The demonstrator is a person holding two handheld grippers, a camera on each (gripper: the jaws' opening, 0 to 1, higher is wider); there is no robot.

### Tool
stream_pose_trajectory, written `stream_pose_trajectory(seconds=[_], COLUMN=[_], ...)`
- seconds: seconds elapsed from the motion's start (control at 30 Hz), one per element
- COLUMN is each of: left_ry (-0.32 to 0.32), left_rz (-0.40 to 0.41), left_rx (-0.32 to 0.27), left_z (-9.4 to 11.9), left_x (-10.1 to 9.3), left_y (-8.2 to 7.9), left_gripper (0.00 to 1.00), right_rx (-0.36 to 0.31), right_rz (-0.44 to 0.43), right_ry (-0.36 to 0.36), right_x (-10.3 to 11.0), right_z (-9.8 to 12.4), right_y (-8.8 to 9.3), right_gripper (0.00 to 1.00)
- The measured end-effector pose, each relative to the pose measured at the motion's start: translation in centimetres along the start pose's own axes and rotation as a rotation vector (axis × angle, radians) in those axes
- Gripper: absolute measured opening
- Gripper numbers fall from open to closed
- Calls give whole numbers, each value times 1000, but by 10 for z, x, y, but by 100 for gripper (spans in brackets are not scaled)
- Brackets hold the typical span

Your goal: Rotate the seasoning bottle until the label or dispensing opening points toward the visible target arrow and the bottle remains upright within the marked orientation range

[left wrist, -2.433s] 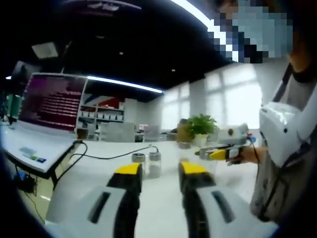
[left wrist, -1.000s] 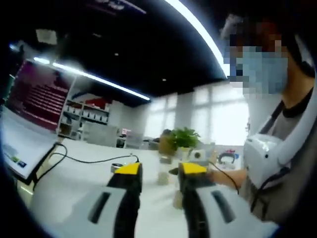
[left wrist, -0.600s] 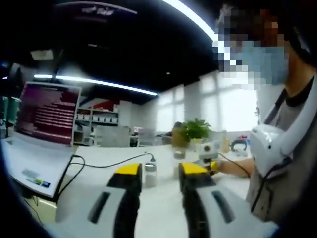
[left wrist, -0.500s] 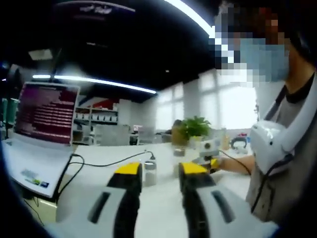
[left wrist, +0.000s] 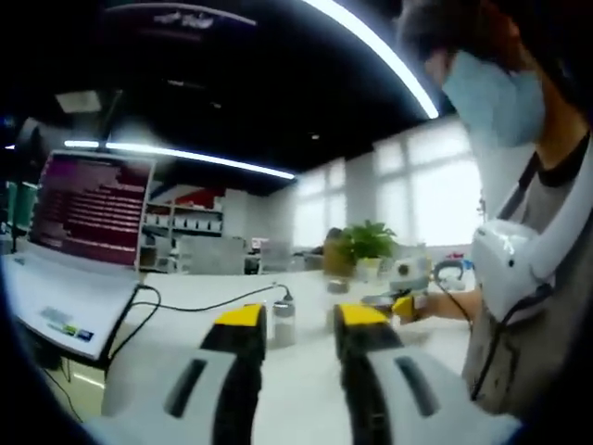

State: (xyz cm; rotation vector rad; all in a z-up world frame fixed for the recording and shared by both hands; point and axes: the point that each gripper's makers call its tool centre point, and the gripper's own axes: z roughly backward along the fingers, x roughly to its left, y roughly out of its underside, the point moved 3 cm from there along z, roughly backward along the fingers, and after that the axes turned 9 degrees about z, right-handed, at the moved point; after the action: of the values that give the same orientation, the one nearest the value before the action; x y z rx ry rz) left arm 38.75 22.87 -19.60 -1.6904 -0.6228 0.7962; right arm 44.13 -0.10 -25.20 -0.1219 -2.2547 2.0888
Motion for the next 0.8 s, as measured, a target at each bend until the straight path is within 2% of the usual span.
stream_pose_trajectory(seconds=[0.27,0.63,0.8], left_ry=[-12,-4,-4], left_rz=[8,17,27], left_rx=[-8,-7,-4], left_z=[4,1,2], left_x=[3,0,0], left_y=[1,8,11], left_gripper=[31,31,31], right_rx=[5,-7,-14], right_rz=[43,74,79], right_ry=[136,387,461], right_x=[4,7,8], right_z=[3,3,2], right_y=[1,2,2], right_gripper=[38,38,37])
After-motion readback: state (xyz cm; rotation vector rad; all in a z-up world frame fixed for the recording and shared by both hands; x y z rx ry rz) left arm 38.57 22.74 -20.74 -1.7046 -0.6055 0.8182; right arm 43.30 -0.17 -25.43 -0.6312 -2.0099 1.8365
